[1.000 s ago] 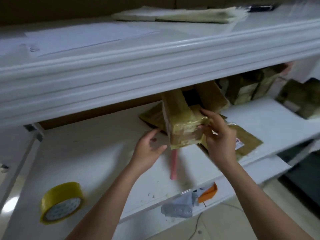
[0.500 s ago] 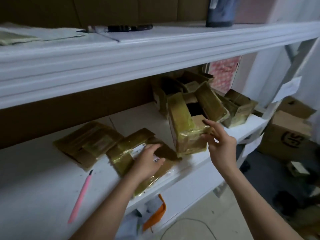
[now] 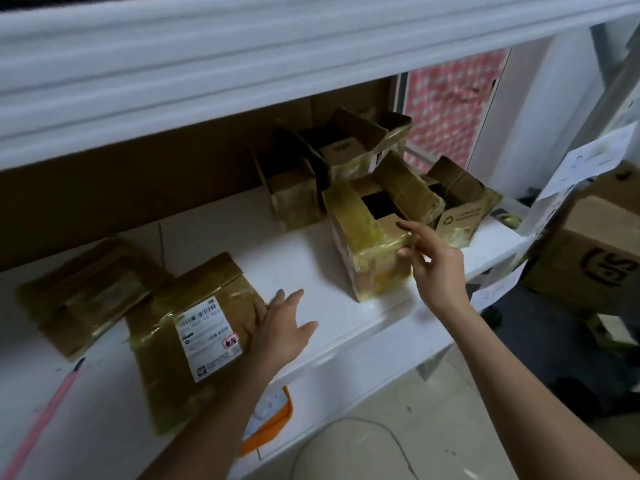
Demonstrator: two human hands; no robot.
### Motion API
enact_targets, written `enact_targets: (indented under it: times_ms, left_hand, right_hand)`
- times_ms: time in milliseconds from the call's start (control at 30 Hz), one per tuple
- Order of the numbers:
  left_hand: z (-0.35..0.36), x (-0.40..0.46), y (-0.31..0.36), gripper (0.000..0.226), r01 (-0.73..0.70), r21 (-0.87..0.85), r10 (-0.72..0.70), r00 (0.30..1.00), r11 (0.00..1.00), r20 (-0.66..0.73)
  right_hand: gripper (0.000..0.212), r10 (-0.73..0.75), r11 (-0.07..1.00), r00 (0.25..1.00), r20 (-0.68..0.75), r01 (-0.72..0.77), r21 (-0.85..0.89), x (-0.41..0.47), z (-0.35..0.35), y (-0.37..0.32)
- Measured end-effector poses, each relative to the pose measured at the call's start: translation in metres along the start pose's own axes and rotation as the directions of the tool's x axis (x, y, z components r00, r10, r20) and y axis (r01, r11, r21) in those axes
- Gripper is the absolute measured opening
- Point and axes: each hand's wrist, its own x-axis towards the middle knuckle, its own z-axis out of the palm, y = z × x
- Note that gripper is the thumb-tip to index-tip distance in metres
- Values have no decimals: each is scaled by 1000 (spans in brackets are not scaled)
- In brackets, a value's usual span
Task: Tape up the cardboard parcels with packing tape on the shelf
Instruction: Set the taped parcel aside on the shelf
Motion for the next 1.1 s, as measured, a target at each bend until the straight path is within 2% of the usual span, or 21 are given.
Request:
enact_targets:
  times_ms: [133, 400, 567, 700, 800, 867, 933, 1000, 1067, 1100]
  left_hand:
    - [7, 13, -5, 62, 18, 33, -17, 999, 999, -35]
    - [16, 23, -7, 57, 30, 85, -22, 995, 996, -101]
    - [11, 19, -11, 50, -7, -2, 7, 991, 1000, -137]
    - [3, 11, -15, 40, -35, -193, 2, 986, 981, -169]
    - [-5, 2, -20, 35, -88, -242, 38, 978, 966, -207]
    - [-13, -5, -28, 36, -97, -210, 44, 969, 973, -243]
    - [-21, -13, -41, 40, -78, -165, 29, 959, 983, -281]
    - [-27, -22, -58, 50, -32, -164, -16, 958, 986, -285]
    - [-32, -34, -77, 72, 35, -209, -80, 974, 977, -211]
    - [-35, -40, -87, 88, 64, -219, -103, 981, 974, -167]
  right_hand:
    - [44, 7, 1000, 1000, 27, -6, -19, 18, 2, 12]
    - [48, -10, 972, 1000, 24, 15, -232, 31, 6, 23]
    - [52, 16, 930, 1000, -23, -23, -367, 25, 6, 22]
    - [52, 17, 886, 999, -51, -39, -462, 24, 2, 18]
    - [53, -16, 876, 994, -109, -39, -480, 18, -6, 8]
    - [46, -103, 897, 973, -208, 1, -442, 9, -8, -5]
    - [33, -249, 911, 916, -316, 110, -397, -6, -2, -25]
    - [24, -336, 913, 880, -336, 216, -347, -25, 18, -43]
    - [22, -302, 934, 931, -205, 247, -257, -45, 46, -55]
    - [24, -234, 954, 970, -67, 215, -210, -53, 61, -58]
